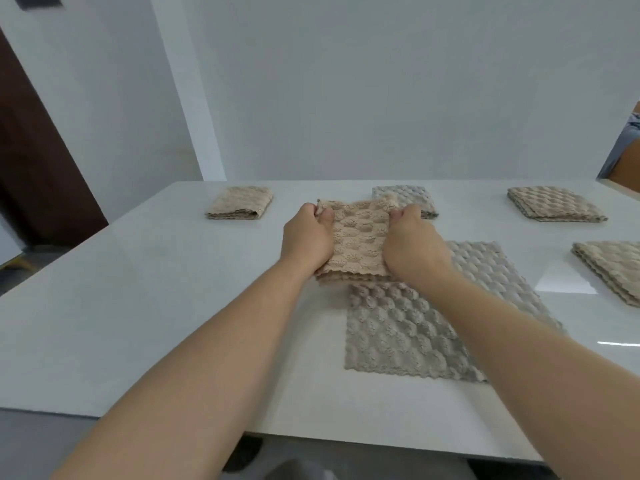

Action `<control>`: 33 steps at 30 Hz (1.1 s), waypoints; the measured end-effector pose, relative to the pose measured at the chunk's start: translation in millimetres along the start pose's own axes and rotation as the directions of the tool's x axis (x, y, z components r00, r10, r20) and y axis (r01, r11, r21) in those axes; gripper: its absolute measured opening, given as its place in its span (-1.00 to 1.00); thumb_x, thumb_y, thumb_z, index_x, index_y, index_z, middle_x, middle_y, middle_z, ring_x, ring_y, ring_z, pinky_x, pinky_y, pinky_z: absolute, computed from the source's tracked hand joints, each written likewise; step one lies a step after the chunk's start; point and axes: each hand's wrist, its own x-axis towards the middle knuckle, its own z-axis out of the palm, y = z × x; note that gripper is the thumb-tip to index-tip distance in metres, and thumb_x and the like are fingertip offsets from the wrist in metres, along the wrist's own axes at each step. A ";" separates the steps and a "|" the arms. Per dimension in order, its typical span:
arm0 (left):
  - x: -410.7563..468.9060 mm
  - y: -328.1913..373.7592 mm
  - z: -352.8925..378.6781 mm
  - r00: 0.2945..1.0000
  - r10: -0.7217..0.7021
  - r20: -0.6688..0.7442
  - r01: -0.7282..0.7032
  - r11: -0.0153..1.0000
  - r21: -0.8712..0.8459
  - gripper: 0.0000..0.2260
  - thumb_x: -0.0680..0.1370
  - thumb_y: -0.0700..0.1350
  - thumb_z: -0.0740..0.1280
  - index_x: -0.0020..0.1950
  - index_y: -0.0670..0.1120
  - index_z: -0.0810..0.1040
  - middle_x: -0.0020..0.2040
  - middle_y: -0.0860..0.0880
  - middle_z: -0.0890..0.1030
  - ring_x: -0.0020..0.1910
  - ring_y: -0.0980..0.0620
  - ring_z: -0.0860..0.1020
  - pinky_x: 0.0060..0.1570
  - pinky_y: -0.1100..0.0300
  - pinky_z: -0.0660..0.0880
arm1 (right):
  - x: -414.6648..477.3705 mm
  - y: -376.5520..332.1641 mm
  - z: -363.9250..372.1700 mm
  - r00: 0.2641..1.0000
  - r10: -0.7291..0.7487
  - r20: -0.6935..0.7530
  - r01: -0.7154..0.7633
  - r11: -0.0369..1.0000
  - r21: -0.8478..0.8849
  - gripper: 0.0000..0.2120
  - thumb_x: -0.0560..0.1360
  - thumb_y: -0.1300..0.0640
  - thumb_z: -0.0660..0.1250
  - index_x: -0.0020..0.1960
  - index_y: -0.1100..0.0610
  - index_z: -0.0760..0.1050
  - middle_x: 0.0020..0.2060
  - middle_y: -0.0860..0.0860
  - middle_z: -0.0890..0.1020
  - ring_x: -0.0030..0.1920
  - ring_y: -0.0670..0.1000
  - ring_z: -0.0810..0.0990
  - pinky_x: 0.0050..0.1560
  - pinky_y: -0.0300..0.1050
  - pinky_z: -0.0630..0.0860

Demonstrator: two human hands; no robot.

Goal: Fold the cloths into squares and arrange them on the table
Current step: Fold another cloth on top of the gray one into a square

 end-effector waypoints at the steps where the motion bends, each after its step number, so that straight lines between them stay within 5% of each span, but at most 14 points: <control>1: 3.0 -9.5 -17.7 1.000 -0.004 -0.005 0.004 0.999 0.033 -0.75 0.70 0.06 0.18 0.06 -0.11 0.47 -0.21 0.07 0.49 -0.23 0.05 0.47 -0.33 0.19 0.26 | -4.0 -14.6 10.7 1.000 -0.019 0.018 0.018 0.998 0.066 -0.79 0.72 0.04 -0.06 0.15 0.15 0.25 -0.14 0.12 0.59 -0.14 0.19 0.61 -0.11 0.12 0.54; 5: 10.5 -58.0 -88.0 0.993 -0.119 -0.016 0.120 0.979 0.167 -0.63 0.68 0.12 0.19 0.26 -0.14 0.53 0.03 -0.04 0.60 -0.01 -0.07 0.56 -0.14 0.16 0.34 | -23.5 -74.8 62.1 0.988 -0.095 0.118 0.060 0.961 0.269 -0.70 0.70 0.00 -0.02 0.39 0.08 0.19 -0.05 0.15 0.63 -0.16 0.14 0.60 -0.09 0.08 0.56; 8: 13.6 -98.2 -128.5 0.954 -0.299 -0.009 0.299 0.949 0.099 -0.60 0.65 0.17 0.21 -0.03 -0.15 0.59 -0.13 -0.10 0.64 -0.17 -0.12 0.58 -0.25 0.13 0.44 | -39.1 -114.3 94.4 0.962 -0.189 0.197 0.136 0.958 0.254 -0.54 0.68 0.07 0.02 0.55 -0.12 0.03 -0.10 0.11 0.64 -0.17 0.12 0.63 -0.15 0.03 0.58; 10: 14.5 -116.3 -150.0 0.939 -0.344 0.012 0.344 0.939 0.007 -0.62 0.63 0.19 0.25 -0.12 -0.11 0.55 -0.22 -0.07 0.59 -0.22 -0.12 0.54 -0.24 0.12 0.42 | -46.7 -133.9 111.5 0.946 -0.229 0.229 0.175 0.956 0.234 -0.51 0.66 0.13 0.03 0.55 -0.15 0.11 0.02 0.12 0.63 -0.05 0.15 0.60 -0.04 0.04 0.56; 12: 14.6 -129.4 -169.5 0.939 -0.342 0.033 0.342 0.940 -0.006 -0.64 0.62 0.20 0.25 0.13 -0.08 0.54 -0.13 -0.01 0.59 -0.20 -0.04 0.53 -0.23 0.13 0.38 | -51.4 -148.6 128.5 0.939 -0.223 0.262 0.164 0.959 0.231 -0.53 0.64 0.15 0.03 0.53 -0.10 0.24 0.14 0.14 0.59 0.08 0.20 0.58 0.02 0.04 0.53; 15: 10.6 -147.3 -190.8 0.961 -0.263 0.086 0.255 0.962 0.095 -0.57 0.65 0.13 0.25 0.50 0.11 0.31 0.01 -0.01 0.62 -0.18 0.03 0.55 -0.22 0.16 0.43 | -58.6 -164.3 152.2 0.923 -0.178 0.341 0.119 0.975 0.186 -0.60 0.62 0.18 0.07 0.45 0.10 0.29 0.24 0.19 0.51 0.18 0.24 0.55 0.02 0.01 0.46; 18: 13.3 -170.4 -201.7 0.992 -0.078 0.097 0.056 0.976 0.212 -0.66 0.66 -0.02 0.28 0.45 0.14 0.44 -0.09 -0.05 0.64 -0.28 0.10 0.54 -0.28 0.25 0.42 | -65.0 -177.9 168.0 0.913 -0.144 0.383 0.107 0.987 0.117 -0.65 0.63 0.17 0.10 0.40 0.20 0.32 0.29 0.18 0.43 0.23 0.23 0.53 0.03 0.03 0.44; 22: 23.3 -194.2 -210.6 0.981 0.004 0.193 -0.077 0.925 0.372 -0.71 0.67 -0.07 0.29 0.38 0.05 0.57 0.22 0.00 0.66 0.23 0.01 0.59 0.18 0.24 0.39 | -68.5 -188.4 178.2 0.908 -0.136 0.397 0.164 0.986 -0.036 -0.63 0.61 0.18 0.19 0.41 0.19 0.34 0.31 0.14 0.39 0.21 0.19 0.56 0.05 0.04 0.50; 25: 25.8 -204.8 -210.1 0.978 0.001 0.211 -0.092 0.900 0.425 -0.69 0.67 -0.02 0.28 0.42 0.05 0.55 0.31 0.01 0.62 0.31 0.00 0.55 0.27 0.19 0.40 | -69.5 -190.2 182.4 0.892 -0.144 0.429 0.218 0.967 -0.129 -0.57 0.56 0.22 0.27 0.42 0.20 0.34 0.33 0.14 0.36 0.21 0.17 0.56 0.03 0.01 0.49; 30: 26.9 -203.9 -211.7 0.968 -0.036 0.249 -0.165 0.656 0.737 -0.61 0.70 0.15 0.06 0.52 0.23 0.36 0.41 -0.02 0.43 0.36 -0.09 0.46 0.27 0.00 0.44 | -71.2 -193.7 188.2 0.899 -0.148 0.412 0.273 0.924 -0.266 -0.47 0.53 0.17 0.32 0.46 0.22 0.29 0.37 0.16 0.26 0.29 0.18 0.44 -0.01 -0.03 0.41; 33: 27.0 -189.6 -212.9 0.975 -0.028 0.220 -0.163 0.582 0.797 -0.58 0.71 0.03 0.06 0.60 0.11 0.26 0.62 -0.02 0.19 0.51 -0.16 0.28 0.37 -0.06 0.36 | -72.5 -192.4 188.5 0.905 -0.320 0.279 0.404 0.851 -0.336 -0.39 0.50 0.11 0.30 0.51 0.16 0.22 0.52 0.15 0.10 0.39 0.19 0.27 0.19 0.05 0.37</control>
